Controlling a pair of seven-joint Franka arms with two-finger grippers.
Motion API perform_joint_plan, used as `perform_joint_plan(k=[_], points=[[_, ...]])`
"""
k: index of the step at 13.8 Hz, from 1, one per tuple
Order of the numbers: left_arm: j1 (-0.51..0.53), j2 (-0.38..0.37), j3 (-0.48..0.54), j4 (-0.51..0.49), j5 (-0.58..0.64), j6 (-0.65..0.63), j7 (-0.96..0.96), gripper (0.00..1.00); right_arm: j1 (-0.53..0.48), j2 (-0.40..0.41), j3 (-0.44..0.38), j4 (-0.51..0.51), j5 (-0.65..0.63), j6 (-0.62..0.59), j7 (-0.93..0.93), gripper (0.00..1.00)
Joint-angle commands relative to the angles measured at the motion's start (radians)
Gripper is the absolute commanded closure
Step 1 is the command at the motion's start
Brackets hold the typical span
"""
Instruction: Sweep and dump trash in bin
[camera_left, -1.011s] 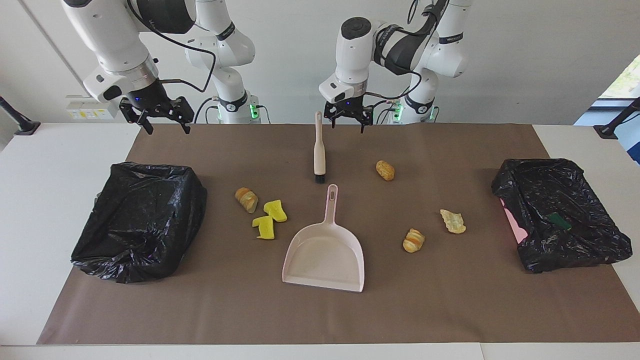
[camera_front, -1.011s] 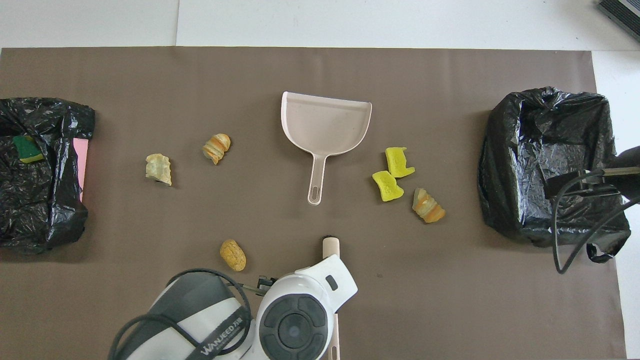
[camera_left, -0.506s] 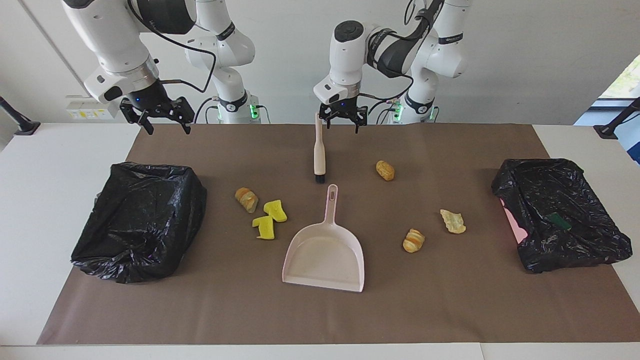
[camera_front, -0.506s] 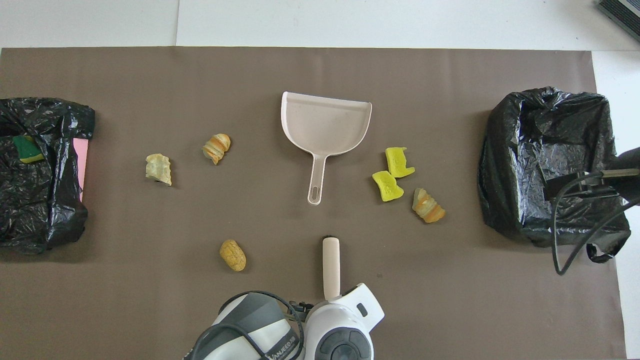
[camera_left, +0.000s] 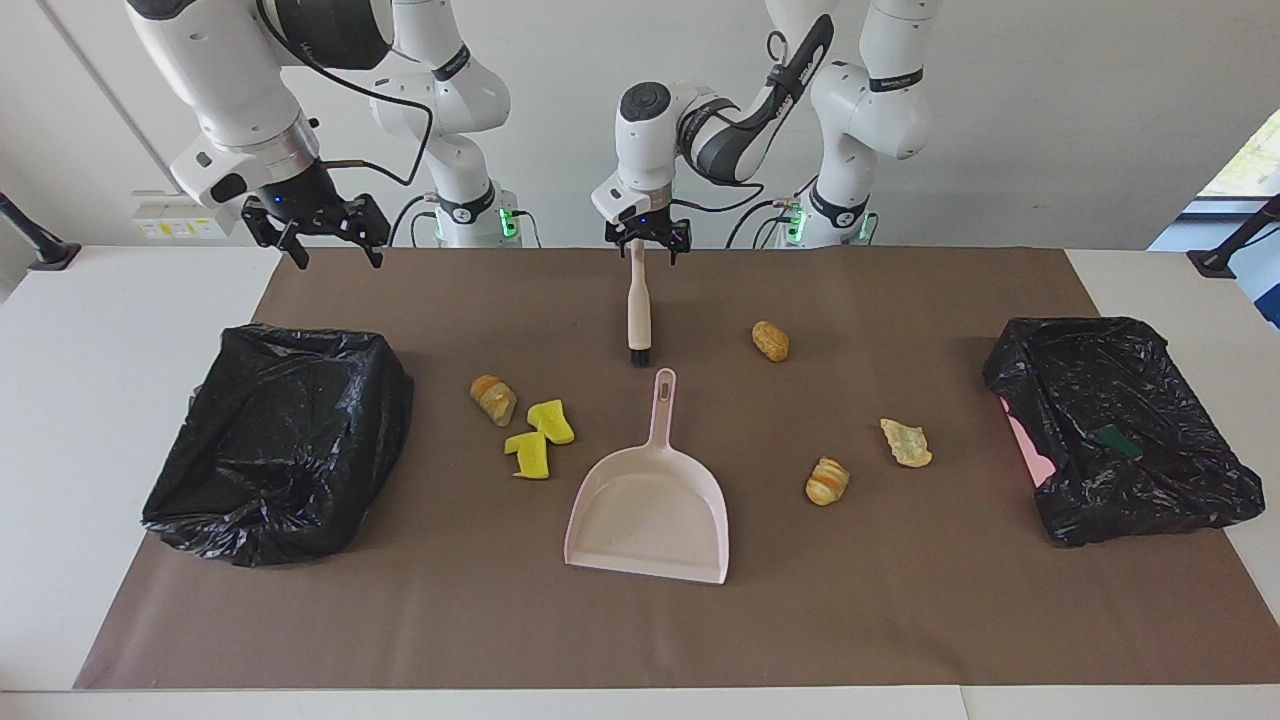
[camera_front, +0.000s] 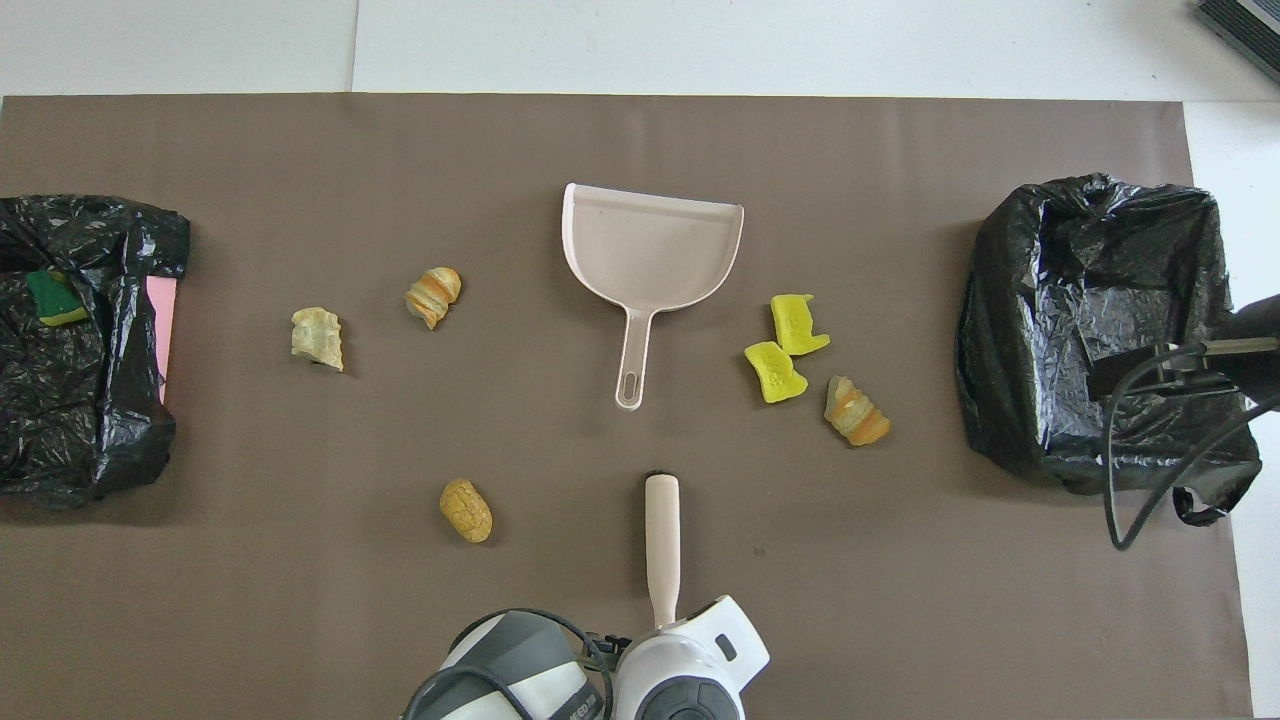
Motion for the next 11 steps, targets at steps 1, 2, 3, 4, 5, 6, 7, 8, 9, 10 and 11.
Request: perform_joint_plan(k=[1,2,3,4,5,6,7,8,9,10,11], points=[[-0.038,0.015,0.017,-0.027,-0.031,0.066,0.003,0.0,-0.004,-0.026,0.005,-0.033,0.003,0.028,-0.032,0.0],[-0.038,0.015,0.018,-0.027,-0.037,0.065,0.002,0.0,-0.004,-0.026,0.005,-0.033,0.002,0.028,-0.032,0.0],[-0.038,0.017,0.018,-0.027,-0.037,0.065,0.005,0.04,-0.004,-0.026,0.005,-0.033,0.002,0.028,-0.032,0.0],[-0.038,0.015,0.018,-0.027,-0.039,0.062,-0.001,0.16,-0.004,-0.026,0.005,-0.033,0.002,0.028,-0.032,0.0],[-0.038,0.015,0.018,-0.027,-0.045,0.057,-0.006,0.25,-0.004,-0.026,0.005,-0.033,0.002,0.028,-0.032,0.0],[-0.038,0.017,0.018,-0.026,-0.056,0.057,-0.007,0.38,-0.004,-0.026,0.005,-0.033,0.002,0.028,-0.032,0.0],[-0.038,0.018,0.018,-0.023,-0.063,0.054,-0.01,0.57,-0.004,-0.026,0.005,-0.033,0.002,0.028,-0.032,0.0],[-0.038,0.018,0.018,-0.021,-0.065,0.051,-0.007,0.79,-0.004,-0.026,0.005,-0.033,0.002,0.028,-0.032,0.0],[-0.036,0.018,0.02,-0.021,-0.065,0.048,0.003,0.94,-0.004,-0.026,0.005,-0.033,0.002,0.028,-0.032,0.0],[-0.03,0.017,0.02,-0.017,-0.065,0.047,0.006,1.0,-0.006,-0.026,0.005,-0.033,0.002,0.028,-0.032,0.0],[-0.025,0.009,0.022,-0.01,-0.065,0.042,0.009,0.99,-0.004,-0.026,0.005,-0.033,0.002,0.028,-0.032,0.0]])
